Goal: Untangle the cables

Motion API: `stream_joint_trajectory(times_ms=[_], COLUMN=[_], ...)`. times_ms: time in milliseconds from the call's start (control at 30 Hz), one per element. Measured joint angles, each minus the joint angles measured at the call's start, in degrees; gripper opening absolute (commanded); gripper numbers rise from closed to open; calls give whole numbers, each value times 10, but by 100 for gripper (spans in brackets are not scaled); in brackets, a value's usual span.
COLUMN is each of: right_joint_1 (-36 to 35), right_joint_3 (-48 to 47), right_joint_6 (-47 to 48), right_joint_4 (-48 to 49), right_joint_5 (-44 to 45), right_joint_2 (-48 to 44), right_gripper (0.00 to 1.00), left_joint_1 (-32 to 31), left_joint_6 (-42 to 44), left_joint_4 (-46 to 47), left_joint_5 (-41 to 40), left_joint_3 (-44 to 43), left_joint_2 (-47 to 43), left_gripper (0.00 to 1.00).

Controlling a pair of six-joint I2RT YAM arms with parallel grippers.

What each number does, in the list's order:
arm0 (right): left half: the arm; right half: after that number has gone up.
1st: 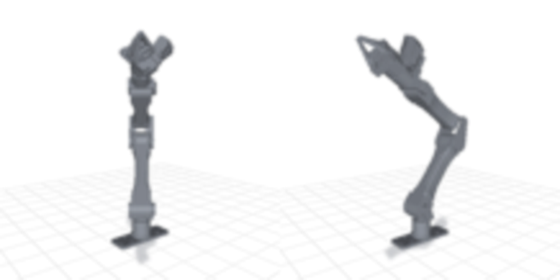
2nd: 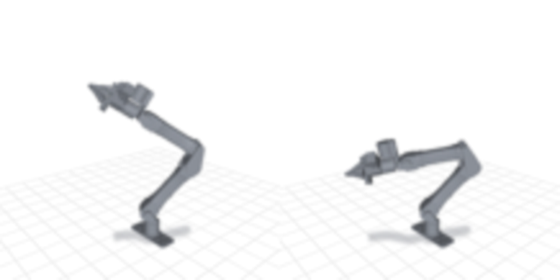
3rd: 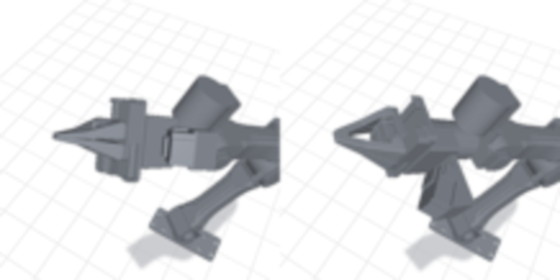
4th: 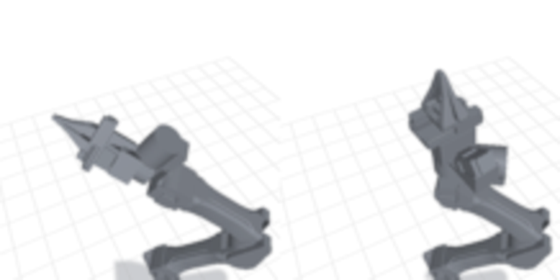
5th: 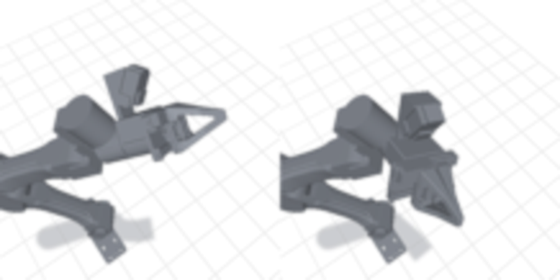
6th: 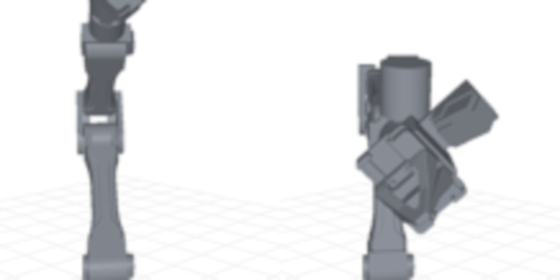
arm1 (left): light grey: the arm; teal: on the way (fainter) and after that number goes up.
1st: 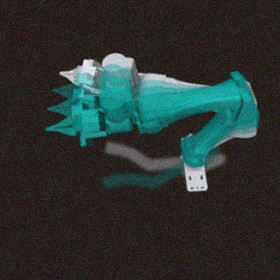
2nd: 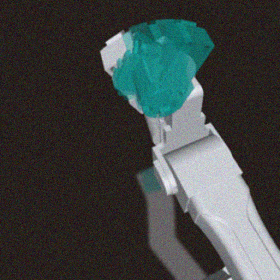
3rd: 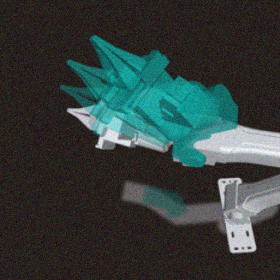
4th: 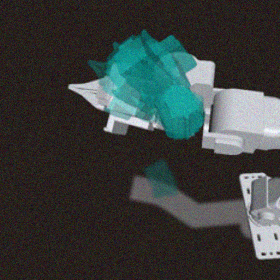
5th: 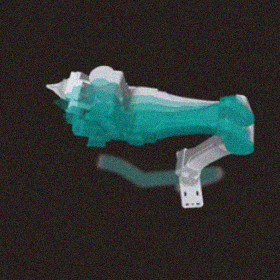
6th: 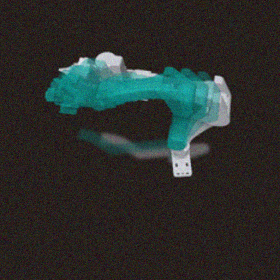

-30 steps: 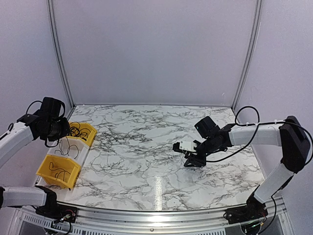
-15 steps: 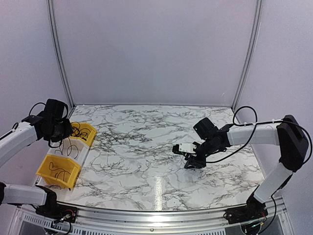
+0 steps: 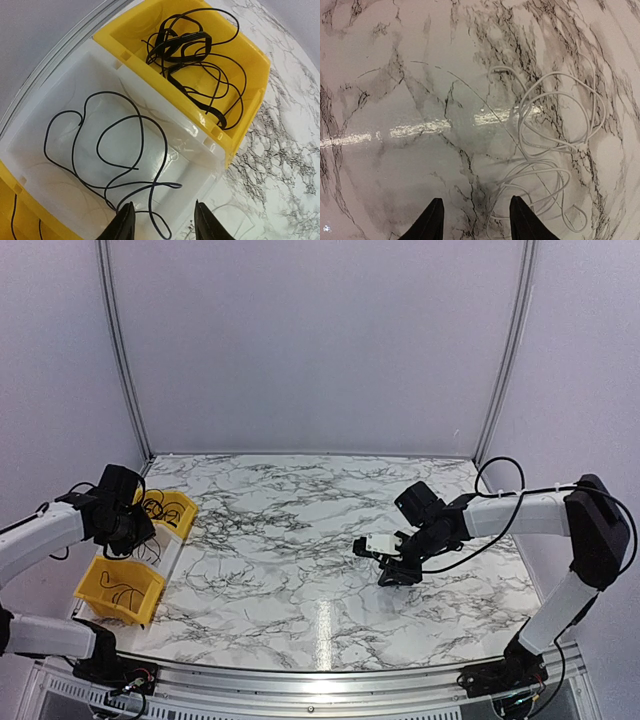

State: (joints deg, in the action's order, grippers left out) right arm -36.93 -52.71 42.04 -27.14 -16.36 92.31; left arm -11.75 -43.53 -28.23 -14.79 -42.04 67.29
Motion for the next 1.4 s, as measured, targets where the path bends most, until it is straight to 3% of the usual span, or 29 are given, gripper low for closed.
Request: stream_joint_trajectory(times_ms=[333,600,700,800,867,933,967,1200,1400], right_joint_1=[-9,-17,-18,-18,-19,-20,-21,-21,-28], right_joint_3=[-8,-8,-8,-8,-8,-8,-8,-8,-8], right_joint_6=[0,0,0,0,0,1,1,2,3], right_joint_4=[-5,-6,-8,-9,-10,-10,-10,-12,-12], right_joint_5=[2,7,8,10,11,12,13,15,18], right_joint_2=[0,0,0,0,0,0,0,0,0], right_gripper=[45,45,46,45,45,45,45,45,45], left_joint_1=[-37,-55,-56,-64,-67,-67,-67,-68,-68], left_joint_6=[-19,-14,-10,-8,-8,-5,-4,-1,5], left_joint_4=[-137,-276,-300,-319,-325,-325,-325,-339,-382], left_joint_5=[19,13,29,40,43,45,46,35,-7], left_joint_3=[-25,-24,-7,9,12,12,12,-11,-191], left_joint_2=[-132,-144,-114,-62,-31,-6,6,-10,-57], left_gripper=[39,39,34,42,34,8,0,0,0])
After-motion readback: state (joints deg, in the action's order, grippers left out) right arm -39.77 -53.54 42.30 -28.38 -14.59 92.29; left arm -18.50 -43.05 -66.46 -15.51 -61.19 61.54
